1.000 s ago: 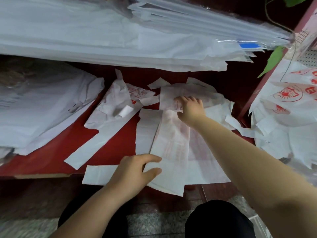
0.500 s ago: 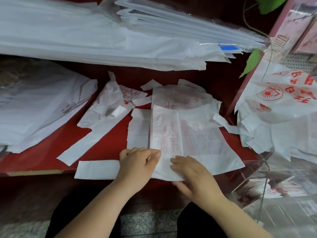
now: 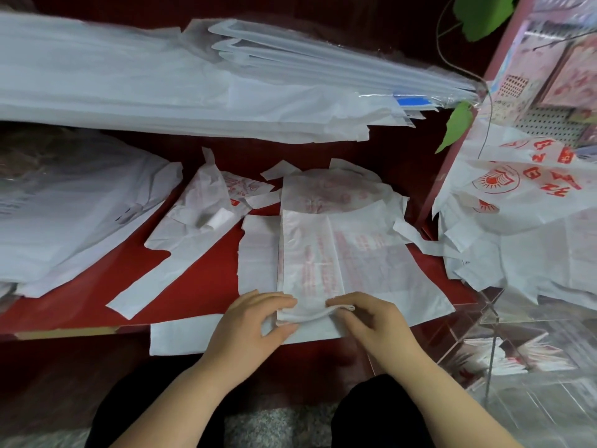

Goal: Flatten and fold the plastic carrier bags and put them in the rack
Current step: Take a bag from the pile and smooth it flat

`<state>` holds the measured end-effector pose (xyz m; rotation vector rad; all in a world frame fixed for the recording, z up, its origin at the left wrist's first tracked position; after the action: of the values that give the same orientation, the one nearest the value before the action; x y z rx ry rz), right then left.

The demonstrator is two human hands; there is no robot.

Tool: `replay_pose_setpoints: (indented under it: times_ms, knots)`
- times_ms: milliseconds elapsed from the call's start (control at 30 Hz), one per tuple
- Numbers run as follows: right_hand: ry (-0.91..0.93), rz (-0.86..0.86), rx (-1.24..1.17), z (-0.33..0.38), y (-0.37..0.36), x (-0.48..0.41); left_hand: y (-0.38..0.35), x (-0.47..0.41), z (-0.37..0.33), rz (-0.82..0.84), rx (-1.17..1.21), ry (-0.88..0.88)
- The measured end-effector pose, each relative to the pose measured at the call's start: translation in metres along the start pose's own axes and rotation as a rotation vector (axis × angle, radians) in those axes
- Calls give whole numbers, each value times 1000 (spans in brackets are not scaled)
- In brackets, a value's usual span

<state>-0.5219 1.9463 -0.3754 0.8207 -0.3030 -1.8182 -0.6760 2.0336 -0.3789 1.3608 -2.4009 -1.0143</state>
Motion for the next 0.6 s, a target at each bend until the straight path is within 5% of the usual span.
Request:
replay_pose_setpoints:
  times_ms: [300,600]
  knots:
    - [-185,-80,-15,-10,3,-43,10,-51,9,-34,146,318]
    - [-186,-129,286,-22,7,-51,10,-64,10,-245,-87,321]
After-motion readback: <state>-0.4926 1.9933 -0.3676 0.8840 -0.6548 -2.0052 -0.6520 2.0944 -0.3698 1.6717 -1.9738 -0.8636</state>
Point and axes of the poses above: each hand's wrist, its own x-axis away from the middle knuckle, its own y-axis out of the back of the hand, z = x × y, the point moved 6 cm from there along -x, towards the middle knuckle, and after that the axes turned 14 degrees about y, right-handed, at the moved point
